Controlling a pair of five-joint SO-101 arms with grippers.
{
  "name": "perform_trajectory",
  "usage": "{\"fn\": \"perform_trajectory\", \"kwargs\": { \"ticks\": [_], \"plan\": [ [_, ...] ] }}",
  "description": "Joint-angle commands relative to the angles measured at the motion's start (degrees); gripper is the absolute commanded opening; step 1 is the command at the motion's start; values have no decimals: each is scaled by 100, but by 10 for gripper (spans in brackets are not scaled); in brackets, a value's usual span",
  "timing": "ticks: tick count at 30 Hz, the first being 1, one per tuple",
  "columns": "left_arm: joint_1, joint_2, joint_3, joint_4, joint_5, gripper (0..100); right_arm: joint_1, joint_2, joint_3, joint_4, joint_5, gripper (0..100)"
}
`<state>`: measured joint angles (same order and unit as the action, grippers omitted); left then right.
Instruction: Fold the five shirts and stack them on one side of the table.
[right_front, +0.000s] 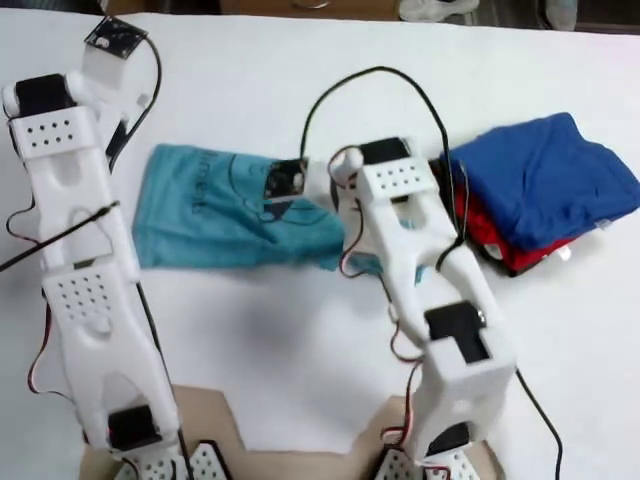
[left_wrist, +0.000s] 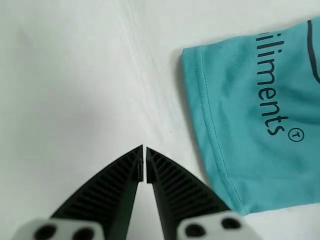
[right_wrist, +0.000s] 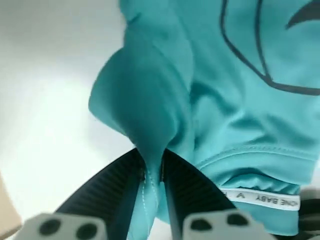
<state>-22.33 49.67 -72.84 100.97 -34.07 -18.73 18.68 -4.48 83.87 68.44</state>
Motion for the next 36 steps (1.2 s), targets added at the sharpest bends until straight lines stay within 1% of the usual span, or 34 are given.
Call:
{"fn": "perform_trajectory", "kwargs": {
  "ticks": [1,4,8,13,20,30,36],
  "plan": [
    [-35,-53,-127,18,-44,23,136,312,-879,-66,-237,26],
    [-35,-53,-127,18,-44,23,215,752,-1459,-75,-413,36],
    [-9,-53,-127,18,-35,23,268,1446,-2136,-92,-413,50],
    [-9,-53,-127,18,-26,23,365,2149,-2646,-66,-413,52],
    [0,-53,-127,18,-18,23,514,2062,-3604,637,-527,52],
    [114,-53,-127,26,-9,23,936,2659,-4431,690,-536,52],
    [114,-53,-127,26,-9,23,848,2668,-5099,1349,-607,52]
  ]
}}
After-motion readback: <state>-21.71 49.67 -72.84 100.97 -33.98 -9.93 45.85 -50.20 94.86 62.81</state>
